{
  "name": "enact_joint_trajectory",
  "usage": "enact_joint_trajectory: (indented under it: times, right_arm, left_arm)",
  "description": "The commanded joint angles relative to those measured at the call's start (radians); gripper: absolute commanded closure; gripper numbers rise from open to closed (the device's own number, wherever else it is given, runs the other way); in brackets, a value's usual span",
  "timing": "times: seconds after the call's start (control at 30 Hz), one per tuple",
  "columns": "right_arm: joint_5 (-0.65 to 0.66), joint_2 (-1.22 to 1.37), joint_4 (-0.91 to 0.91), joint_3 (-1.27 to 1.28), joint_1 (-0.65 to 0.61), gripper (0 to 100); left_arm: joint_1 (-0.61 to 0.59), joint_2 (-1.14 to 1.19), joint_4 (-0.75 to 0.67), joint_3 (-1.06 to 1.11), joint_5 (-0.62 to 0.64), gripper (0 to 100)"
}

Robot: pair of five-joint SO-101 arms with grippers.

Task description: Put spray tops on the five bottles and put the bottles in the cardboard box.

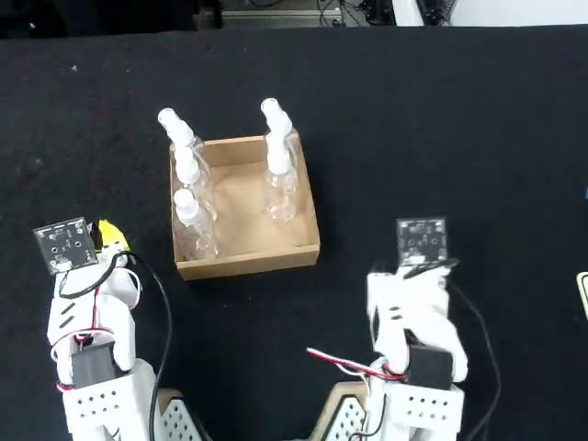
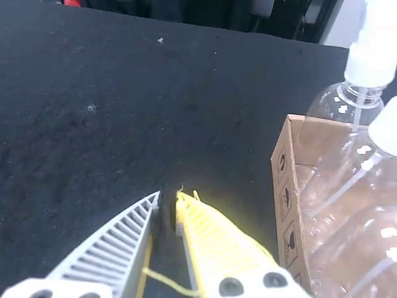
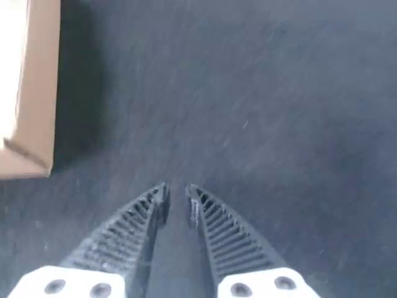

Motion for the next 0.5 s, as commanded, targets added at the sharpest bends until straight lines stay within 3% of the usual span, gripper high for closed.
enact_joint_trajectory:
  times: [0.0,0.17,0.3,0.47]
  right_arm:
    - [-0.002,-0.079,-0.02,0.015,-0.029,98.3]
    - [-0.008,-0.067,-0.072,0.054,-0.032,98.3]
    - [-0.003,-0.061,-0.066,0.054,-0.029,98.6]
    - [-0.002,-0.067,0.064,0.053,-0.034,98.3]
  left_arm:
    - [0.005,-0.009,0.02,-0.042,-0.012,97]
    - [0.007,-0.009,0.201,-0.213,-0.014,97]
    - [0.002,-0.009,0.166,-0.205,-0.015,97]
    - [-0.004,-0.009,0.173,-0.182,-0.018,97]
